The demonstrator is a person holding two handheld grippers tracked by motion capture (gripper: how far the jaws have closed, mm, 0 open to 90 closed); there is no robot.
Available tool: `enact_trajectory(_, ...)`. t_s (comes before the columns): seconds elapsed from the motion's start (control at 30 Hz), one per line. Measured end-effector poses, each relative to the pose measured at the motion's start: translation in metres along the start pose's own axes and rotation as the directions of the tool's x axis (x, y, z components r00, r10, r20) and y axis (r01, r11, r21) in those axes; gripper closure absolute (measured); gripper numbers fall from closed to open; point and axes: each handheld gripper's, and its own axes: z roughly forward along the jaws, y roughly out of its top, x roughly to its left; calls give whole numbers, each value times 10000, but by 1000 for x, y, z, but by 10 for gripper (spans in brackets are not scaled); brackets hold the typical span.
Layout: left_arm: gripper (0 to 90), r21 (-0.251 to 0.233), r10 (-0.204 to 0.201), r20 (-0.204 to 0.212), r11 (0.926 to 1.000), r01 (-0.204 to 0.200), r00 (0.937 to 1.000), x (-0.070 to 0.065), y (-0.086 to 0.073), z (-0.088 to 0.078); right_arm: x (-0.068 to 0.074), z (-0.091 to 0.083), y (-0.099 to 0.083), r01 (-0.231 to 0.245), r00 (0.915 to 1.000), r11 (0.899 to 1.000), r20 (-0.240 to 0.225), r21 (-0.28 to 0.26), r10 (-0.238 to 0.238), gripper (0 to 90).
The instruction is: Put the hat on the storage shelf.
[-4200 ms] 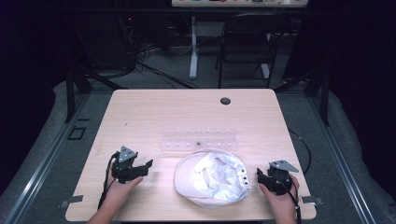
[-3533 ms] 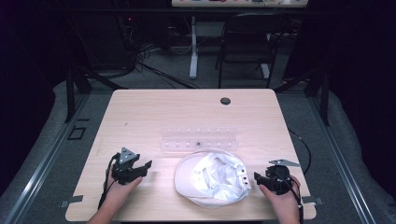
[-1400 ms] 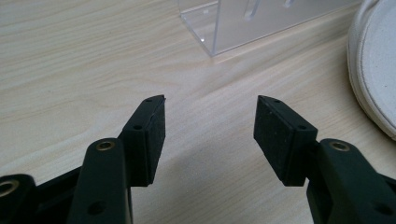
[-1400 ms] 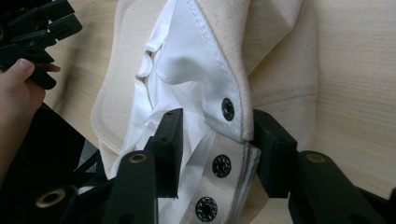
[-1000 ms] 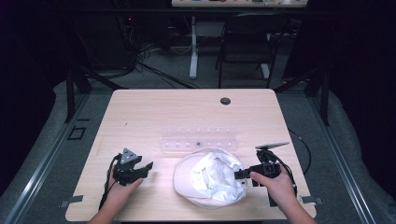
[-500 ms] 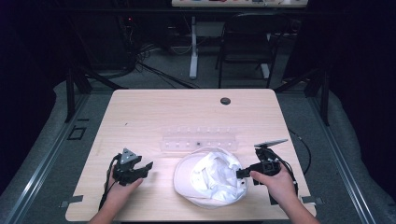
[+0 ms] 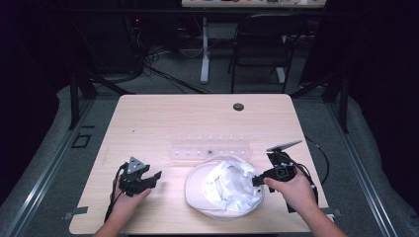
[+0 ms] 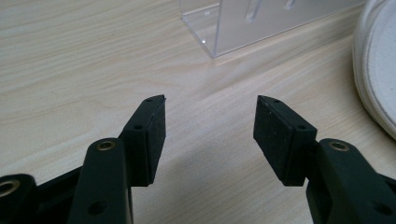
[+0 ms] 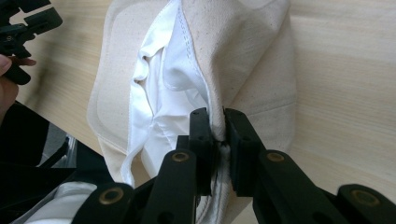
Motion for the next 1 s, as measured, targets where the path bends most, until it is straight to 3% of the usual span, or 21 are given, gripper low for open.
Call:
enact_trajectory(0.4, 441, 11, -5, -17, 10000, 5, 10000, 0, 0, 0, 1, -20, 12, 143, 9970, 9998, 760, 105, -151, 819)
enact_trajectory(0.8, 441, 10, -20, -13, 10000, 20, 10000, 0, 0, 1, 3, -25, 15, 330, 9902, 9992, 1354, 203, -355, 814)
enact_trajectory(1.0, 441, 10, -20, -13, 10000, 20, 10000, 0, 0, 0, -3, -31, 21, -99, 9896, 9996, 1436, 246, 63, 815)
